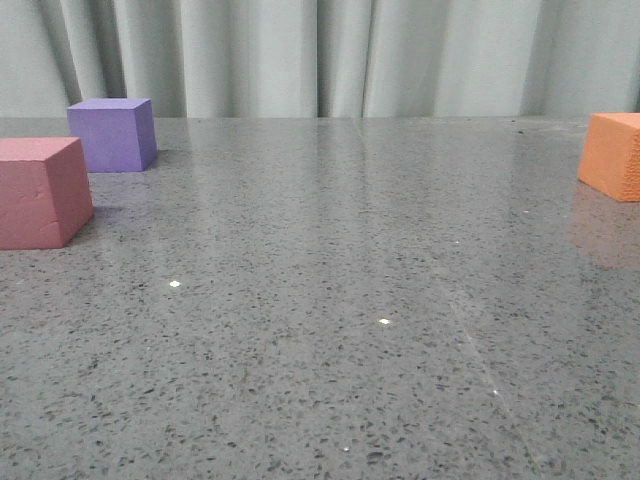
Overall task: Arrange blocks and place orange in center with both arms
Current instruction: 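Move the right gripper above the orange foam cube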
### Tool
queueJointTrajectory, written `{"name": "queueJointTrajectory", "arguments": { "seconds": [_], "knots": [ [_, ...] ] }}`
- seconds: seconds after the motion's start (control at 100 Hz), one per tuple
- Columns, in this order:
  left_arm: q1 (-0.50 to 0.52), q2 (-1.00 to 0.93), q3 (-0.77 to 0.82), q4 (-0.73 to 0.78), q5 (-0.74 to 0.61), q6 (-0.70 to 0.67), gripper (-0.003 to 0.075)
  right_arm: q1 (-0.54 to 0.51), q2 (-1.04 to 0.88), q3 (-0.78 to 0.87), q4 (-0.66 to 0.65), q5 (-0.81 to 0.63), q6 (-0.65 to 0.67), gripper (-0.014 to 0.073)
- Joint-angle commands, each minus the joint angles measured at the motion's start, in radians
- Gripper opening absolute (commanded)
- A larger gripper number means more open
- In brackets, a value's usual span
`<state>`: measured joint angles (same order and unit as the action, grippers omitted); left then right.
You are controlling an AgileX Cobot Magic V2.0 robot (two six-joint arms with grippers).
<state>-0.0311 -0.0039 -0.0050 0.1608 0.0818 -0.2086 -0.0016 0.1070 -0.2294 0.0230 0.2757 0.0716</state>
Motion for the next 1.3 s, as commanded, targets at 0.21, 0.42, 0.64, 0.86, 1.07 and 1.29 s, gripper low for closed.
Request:
{"name": "queueJointTrajectory", "arguments": {
  "seconds": [0.21, 0.42, 0.64, 0.86, 1.07, 1.29],
  "knots": [
    [0.002, -0.032, 0.055, -0.008, -0.082, -0.002, -0.0019, -0.003, 0.396, -0.351, 0.001, 0.144, 0.000, -0.0067],
    [0.002, -0.032, 0.055, -0.008, -0.082, -0.002, -0.0019, -0.003, 0.599, -0.455, 0.001, 0.145, 0.000, -0.0067],
    [0.002, -0.032, 0.055, -0.008, -0.082, -0.002, -0.0019, -0.003, 0.717, -0.463, 0.001, 0.122, 0.000, -0.0046],
    [0.002, -0.032, 0.055, -0.008, -0.082, -0.002, -0.0019, -0.003, 0.739, -0.464, 0.001, 0.104, 0.000, 0.0431],
    [0.002, -0.032, 0.055, -0.008, -0.082, -0.002, -0.0019, -0.003, 0.739, -0.465, 0.001, 0.067, -0.001, 0.0635],
    [0.002, -0.032, 0.055, -0.008, -0.082, -0.002, -0.0019, -0.003, 0.814, -0.573, 0.001, 0.065, -0.019, 0.0635]
  ]
}}
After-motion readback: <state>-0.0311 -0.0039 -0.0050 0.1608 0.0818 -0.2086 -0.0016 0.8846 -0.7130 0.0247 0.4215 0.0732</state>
